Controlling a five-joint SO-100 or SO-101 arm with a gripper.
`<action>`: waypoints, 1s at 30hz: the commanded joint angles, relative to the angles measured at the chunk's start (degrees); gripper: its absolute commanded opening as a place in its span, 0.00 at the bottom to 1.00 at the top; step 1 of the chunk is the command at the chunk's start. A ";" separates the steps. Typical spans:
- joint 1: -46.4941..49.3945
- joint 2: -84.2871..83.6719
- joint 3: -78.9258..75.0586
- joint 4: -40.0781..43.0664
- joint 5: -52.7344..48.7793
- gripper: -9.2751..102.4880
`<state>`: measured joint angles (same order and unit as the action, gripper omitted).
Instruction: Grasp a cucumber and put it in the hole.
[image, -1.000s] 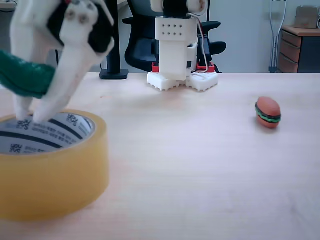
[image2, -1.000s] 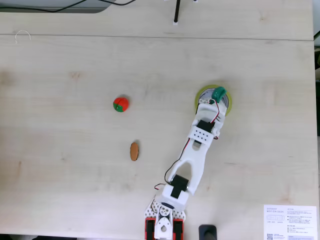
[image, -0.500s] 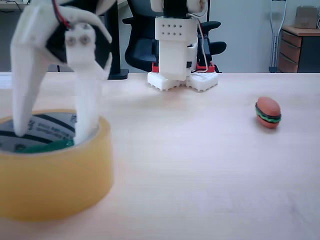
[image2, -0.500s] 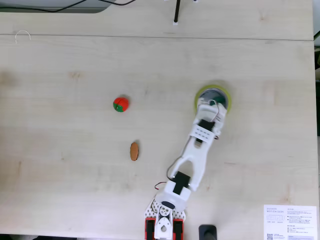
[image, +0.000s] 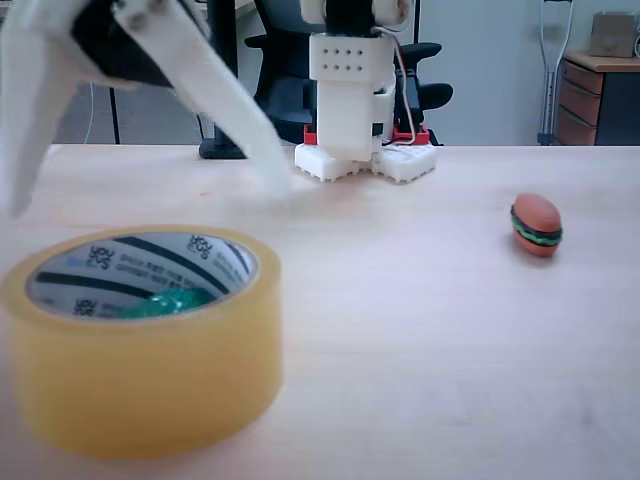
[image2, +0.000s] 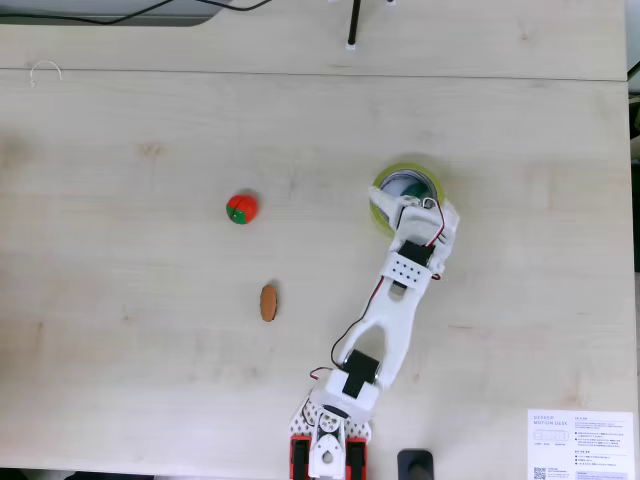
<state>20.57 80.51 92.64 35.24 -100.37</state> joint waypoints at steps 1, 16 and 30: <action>0.35 9.32 -3.34 -0.09 0.44 0.59; 0.35 42.36 24.79 1.49 0.53 0.52; -1.93 63.63 45.97 8.26 0.62 0.45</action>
<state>20.04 139.83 138.25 41.40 -100.37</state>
